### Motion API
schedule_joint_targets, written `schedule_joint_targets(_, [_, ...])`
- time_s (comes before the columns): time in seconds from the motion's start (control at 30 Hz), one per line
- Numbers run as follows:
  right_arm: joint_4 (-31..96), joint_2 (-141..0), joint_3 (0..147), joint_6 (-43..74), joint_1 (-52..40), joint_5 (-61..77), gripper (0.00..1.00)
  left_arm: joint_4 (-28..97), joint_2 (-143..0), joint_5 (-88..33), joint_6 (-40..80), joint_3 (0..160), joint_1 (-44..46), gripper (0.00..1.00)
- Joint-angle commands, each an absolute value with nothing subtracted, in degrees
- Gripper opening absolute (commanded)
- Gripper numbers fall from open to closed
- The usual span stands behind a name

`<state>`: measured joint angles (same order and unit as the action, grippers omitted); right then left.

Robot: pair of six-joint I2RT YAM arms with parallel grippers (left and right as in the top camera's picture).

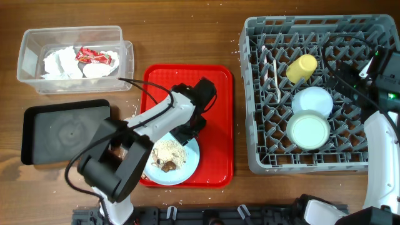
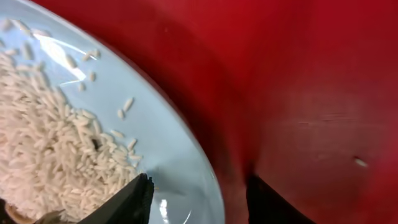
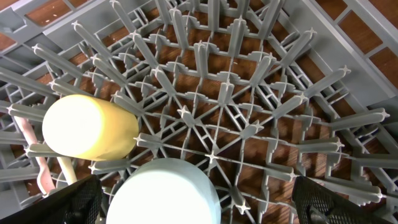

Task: Sort waste into correct bins and load items into the dishwasher rack
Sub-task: 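Lift the plate with the left gripper and carry it left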

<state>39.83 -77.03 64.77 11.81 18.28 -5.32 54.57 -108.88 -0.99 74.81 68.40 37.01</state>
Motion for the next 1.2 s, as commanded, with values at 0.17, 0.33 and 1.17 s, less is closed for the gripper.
schedule_joint_targets(0.17, [39.9, -77.7, 65.8, 10.9, 18.4, -4.6, 1.00, 56.2, -112.8, -2.9, 75.2, 68.1, 37.5, 0.32])
schedule_joint_targets(0.33, [39.9, -77.7, 65.8, 10.9, 18.4, -4.6, 1.00, 59.2, -112.8, -1.4, 75.2, 68.5, 37.6, 0.05])
schedule_joint_targets(1.17, [39.9, -77.7, 65.8, 10.9, 18.4, -4.6, 1.00, 85.4, -112.8, 16.6, 66.5, 87.2, 37.6, 0.04])
